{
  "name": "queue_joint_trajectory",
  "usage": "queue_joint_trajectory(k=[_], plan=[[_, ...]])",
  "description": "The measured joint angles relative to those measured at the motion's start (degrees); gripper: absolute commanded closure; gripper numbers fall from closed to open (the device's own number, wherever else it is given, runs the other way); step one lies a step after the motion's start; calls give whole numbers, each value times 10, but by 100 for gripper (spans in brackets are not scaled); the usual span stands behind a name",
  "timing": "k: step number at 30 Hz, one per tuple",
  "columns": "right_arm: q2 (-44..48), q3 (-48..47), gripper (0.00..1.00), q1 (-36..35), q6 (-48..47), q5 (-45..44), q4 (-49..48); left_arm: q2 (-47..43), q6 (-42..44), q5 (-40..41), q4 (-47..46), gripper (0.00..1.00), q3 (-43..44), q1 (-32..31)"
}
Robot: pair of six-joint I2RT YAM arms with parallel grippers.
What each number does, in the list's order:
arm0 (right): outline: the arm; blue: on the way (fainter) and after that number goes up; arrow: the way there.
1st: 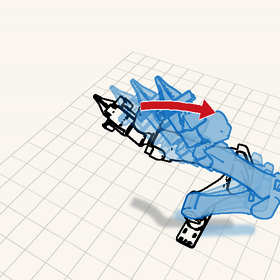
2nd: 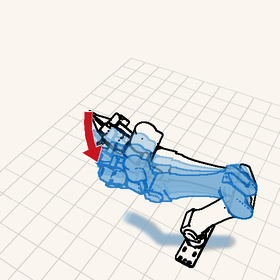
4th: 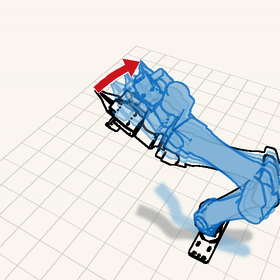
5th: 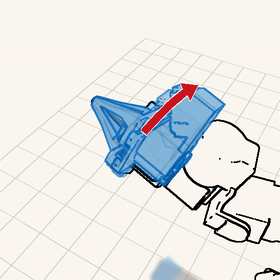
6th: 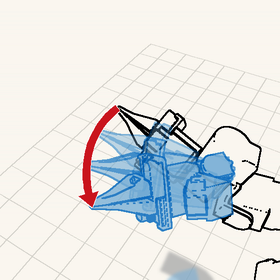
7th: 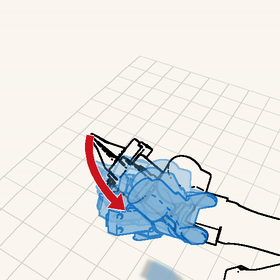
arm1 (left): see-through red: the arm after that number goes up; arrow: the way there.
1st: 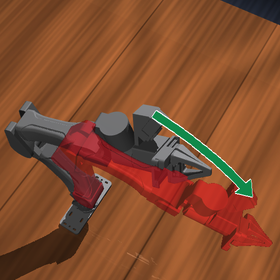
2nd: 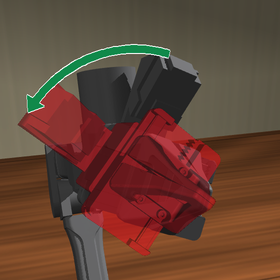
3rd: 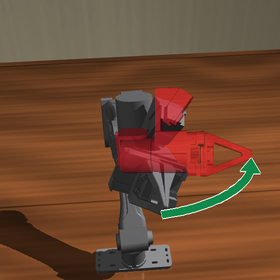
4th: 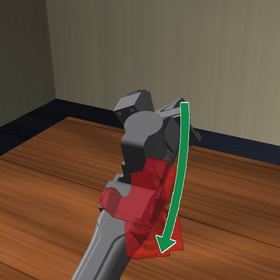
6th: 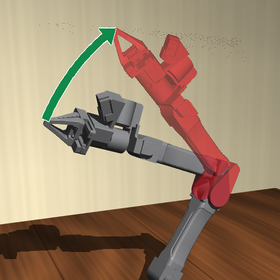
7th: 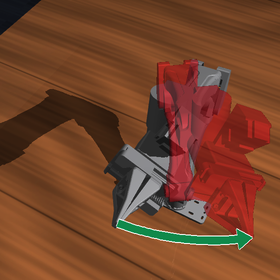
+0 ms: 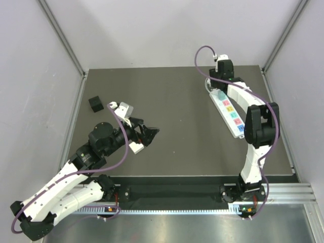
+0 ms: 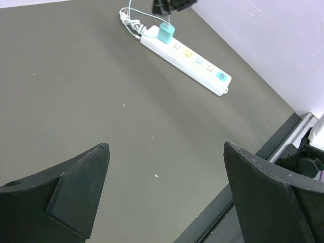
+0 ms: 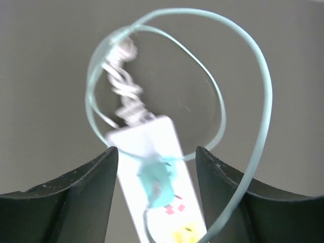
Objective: Insert the plug
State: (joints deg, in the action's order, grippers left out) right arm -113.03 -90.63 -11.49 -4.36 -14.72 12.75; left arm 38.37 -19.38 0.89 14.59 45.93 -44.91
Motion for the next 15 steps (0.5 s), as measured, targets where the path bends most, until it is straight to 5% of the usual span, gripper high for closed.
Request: queue_joint_trajectory(k=[15], plan=[[42,31,54,57,-92,123,109,4,0,0,0,2,0,0]])
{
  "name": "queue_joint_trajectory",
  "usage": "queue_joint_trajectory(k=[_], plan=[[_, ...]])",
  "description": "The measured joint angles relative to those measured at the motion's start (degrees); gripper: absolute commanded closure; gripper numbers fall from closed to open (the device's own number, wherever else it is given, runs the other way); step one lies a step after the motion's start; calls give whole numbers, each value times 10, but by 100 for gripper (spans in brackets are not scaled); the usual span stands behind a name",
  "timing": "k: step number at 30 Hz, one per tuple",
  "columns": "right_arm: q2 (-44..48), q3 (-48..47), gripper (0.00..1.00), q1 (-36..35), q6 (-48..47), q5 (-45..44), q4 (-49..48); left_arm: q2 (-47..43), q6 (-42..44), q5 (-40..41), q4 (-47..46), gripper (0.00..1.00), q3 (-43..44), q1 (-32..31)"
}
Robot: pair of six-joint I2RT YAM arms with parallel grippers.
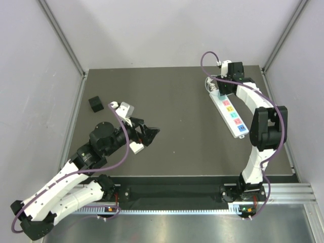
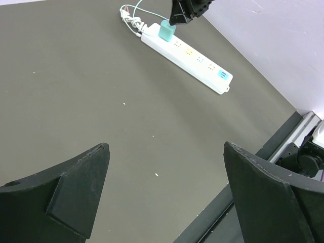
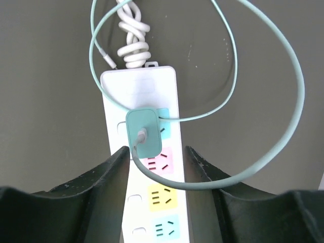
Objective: Insert the plug
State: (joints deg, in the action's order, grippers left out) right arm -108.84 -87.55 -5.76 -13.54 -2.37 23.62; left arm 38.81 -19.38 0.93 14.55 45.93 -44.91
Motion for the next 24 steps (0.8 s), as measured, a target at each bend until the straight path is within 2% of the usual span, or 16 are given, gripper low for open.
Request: queue_joint_trajectory(k=[4,13,16,20,24], plan=[[-13,-7,55,7,-7,17,5,3,0,2,0,2,0,0],[-19,2,67,18,-10,55,-6,14,0,11,0,2,-1,0],[-19,13,74,26,-5,72,-19,16,0,15,0,2,-2,0],[-19,24,91,38,7,87,-45,16,0,15,0,2,-2,0],[-19,32,95,47,23,102,-63,16,0,15,0,2,-2,0]])
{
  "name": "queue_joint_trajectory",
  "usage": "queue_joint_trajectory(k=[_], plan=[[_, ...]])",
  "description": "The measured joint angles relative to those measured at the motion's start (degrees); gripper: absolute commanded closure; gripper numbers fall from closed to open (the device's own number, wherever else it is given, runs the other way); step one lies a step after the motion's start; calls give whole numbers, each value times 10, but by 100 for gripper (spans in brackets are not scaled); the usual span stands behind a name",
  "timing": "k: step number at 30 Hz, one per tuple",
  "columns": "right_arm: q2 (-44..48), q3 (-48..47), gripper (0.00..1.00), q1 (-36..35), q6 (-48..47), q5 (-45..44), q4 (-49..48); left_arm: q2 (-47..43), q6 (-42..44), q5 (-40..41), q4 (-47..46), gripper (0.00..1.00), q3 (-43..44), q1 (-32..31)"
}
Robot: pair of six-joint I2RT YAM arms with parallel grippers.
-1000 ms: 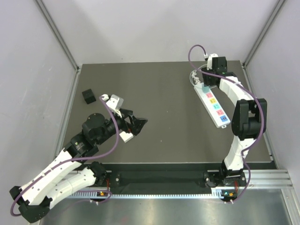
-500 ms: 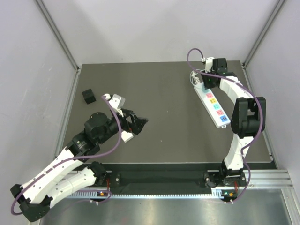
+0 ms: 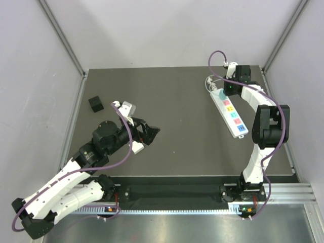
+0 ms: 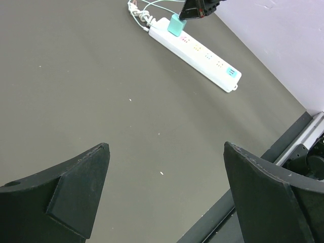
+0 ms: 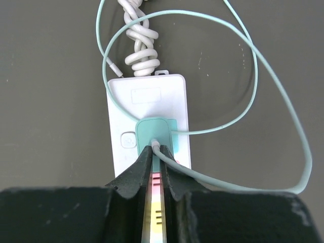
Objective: Insert the plug
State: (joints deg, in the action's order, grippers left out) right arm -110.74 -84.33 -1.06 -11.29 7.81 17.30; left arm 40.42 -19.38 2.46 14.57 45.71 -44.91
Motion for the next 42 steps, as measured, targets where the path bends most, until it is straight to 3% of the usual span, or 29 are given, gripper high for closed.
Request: queue_joint_trajectory(k=[12,22,33,42], plan=[[0,7,94,11,21,12,-4,8,0,0,0,2,0,0],[10,21,59,11,76,5,-1,12,0,0,0,2,0,0],[12,-10,49,4,44,2,117,12,0,1,0,2,-1,0],[-11,-63,47,-7,2,-1,137,14,0,2,0,2,-1,0]])
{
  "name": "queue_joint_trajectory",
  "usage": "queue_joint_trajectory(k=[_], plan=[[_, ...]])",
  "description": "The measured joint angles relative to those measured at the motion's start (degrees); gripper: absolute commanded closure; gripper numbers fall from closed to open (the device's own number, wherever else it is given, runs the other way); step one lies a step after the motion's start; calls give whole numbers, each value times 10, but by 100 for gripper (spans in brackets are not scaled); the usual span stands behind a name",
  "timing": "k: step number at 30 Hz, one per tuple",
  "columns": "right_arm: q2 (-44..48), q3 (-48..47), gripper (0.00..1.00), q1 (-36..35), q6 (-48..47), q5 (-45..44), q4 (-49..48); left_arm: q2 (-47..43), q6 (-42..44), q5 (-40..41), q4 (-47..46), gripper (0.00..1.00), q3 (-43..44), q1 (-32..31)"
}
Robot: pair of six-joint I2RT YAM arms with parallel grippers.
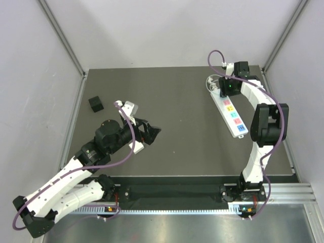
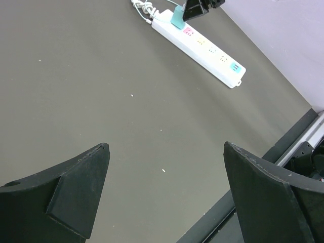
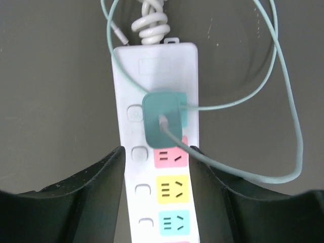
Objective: Insert the plug
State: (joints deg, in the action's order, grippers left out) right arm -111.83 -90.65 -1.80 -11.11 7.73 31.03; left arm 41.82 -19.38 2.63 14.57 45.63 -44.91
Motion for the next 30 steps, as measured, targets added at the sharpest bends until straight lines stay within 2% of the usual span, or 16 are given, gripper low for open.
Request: queue_joint_trajectory(k=[7,20,21,23,24,26,30], plan=[[-58,-70,48,-1,-13,-20,16,11,0,0,0,2,0,0],[-116,-144,60,-11,-11,-18,55,19,0,3,0,2,0,0],[-116,-145,64,-11,-9,-18,57,19,0,3,0,2,0,0],[-116,-145,78,-12,-8,-17,62,19,0,3,0,2,0,0],[-116,-145,89,-12,-7,-19,63,19,0,4,0,2,0,0],[-116,-145,98,-12,-4,-21,64,17,0,5,0,2,0,0],[-116,-148,100,-12,-2,-21,69,14,0,5,0,2,0,0]])
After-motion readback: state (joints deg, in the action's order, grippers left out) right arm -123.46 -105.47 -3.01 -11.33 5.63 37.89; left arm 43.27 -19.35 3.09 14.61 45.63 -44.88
